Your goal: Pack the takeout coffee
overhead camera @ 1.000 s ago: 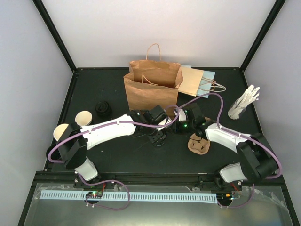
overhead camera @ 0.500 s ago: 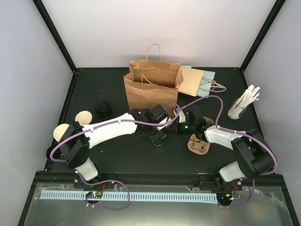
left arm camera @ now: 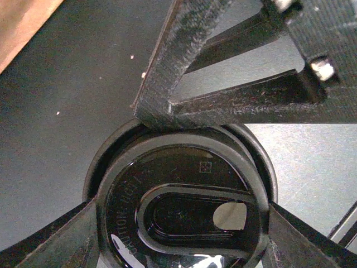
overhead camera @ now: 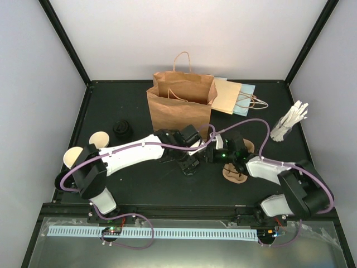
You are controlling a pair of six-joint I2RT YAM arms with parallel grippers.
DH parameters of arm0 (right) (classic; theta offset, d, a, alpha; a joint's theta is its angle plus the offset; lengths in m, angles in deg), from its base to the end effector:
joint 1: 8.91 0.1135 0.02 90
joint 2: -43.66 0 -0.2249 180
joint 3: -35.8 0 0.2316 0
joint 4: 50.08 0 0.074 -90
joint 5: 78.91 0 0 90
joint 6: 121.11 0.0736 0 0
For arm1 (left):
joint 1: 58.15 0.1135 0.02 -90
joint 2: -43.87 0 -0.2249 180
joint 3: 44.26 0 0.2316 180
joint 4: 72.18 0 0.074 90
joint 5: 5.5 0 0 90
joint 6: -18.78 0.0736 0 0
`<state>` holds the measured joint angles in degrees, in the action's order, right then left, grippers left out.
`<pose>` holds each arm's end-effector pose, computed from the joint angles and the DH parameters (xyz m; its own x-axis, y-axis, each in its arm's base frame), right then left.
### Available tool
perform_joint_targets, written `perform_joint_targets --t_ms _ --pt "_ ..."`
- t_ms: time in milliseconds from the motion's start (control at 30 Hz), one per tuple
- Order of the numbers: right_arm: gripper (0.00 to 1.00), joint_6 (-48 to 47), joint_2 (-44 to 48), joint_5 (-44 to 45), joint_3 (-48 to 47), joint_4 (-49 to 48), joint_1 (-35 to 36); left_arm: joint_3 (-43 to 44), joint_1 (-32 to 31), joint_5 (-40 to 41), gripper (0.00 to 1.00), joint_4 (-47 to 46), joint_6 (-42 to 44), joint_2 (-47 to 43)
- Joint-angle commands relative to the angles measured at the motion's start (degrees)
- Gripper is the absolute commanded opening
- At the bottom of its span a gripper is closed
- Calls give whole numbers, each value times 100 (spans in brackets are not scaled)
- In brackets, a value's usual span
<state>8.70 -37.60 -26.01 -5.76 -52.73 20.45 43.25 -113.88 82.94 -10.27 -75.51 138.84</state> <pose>0.2135 0.1710 0.1079 -0.9224 0.0670 -0.3804 -0.2865 0.5418 0.7902 0.1792 -0.2665 0.1694 -0.5877 0.7297 -0.3494 0.7897 0.6113 -0.0518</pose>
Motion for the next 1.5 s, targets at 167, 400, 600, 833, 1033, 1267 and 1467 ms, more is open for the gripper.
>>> perform_joint_targets --t_ms 167,400,600,833,1033,1267,1467 --pt "48 -506 1324 747 -319 3169 201 -376 -88 -220 61 379 -182 474" --pt "48 -527 1688 550 -324 3460 199 -336 -97 -230 61 356 -203 382" --pt "48 -356 1991 181 -155 3223 202 -319 -139 -166 61 366 -212 437" --pt "49 -32 1949 -197 25 2688 199 -271 -157 -82 61 388 -230 434" --pt "48 -9 1636 -320 42 2457 201 -245 -163 -29 61 417 -225 429" --pt "46 57 1596 56 16 2523 201 -236 -167 -28 61 434 -221 435" --pt "46 208 1613 255 7 2435 201 -222 -176 -17 60 448 -193 425"
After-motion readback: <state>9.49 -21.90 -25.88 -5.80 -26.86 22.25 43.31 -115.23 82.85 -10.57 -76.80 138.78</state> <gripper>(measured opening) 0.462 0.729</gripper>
